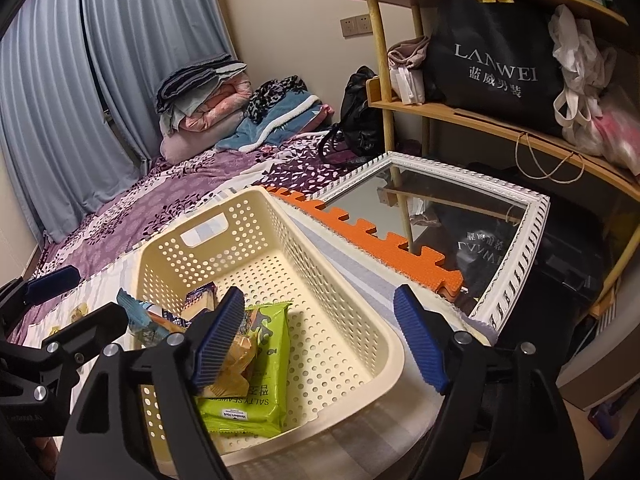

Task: Organize snacks
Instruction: 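Move both open tools back over the remaining snacks on the bed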

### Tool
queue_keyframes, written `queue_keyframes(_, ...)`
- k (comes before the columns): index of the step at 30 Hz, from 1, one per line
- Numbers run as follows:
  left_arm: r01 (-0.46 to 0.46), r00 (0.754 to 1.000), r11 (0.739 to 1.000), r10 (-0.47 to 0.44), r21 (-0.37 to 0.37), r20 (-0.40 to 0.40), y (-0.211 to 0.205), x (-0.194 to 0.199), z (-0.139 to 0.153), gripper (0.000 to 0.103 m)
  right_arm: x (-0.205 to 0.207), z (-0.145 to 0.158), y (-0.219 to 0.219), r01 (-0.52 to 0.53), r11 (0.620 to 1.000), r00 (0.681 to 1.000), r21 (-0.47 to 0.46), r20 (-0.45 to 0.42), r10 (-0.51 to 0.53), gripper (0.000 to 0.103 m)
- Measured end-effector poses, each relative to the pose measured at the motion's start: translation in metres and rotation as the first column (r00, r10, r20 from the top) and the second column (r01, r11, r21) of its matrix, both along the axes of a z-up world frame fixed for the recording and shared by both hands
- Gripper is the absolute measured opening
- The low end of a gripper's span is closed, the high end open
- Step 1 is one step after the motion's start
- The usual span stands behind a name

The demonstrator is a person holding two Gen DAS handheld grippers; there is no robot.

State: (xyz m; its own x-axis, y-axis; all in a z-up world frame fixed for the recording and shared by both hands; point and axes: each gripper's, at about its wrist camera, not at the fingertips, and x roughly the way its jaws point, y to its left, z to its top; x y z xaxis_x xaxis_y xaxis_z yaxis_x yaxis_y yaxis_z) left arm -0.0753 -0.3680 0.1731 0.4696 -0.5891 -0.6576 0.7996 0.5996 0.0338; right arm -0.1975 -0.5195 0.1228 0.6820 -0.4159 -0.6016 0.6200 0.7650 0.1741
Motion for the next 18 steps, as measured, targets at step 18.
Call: queue_keyframes(18, -0.102, 0.995, 0.995, 0.102, -0.006, -0.016, 0.036, 0.017, 0.002, 0.098, 0.02, 0.003, 0.023, -0.067, 0.998, 0.998, 0.001, -0.005, 0.067, 0.088)
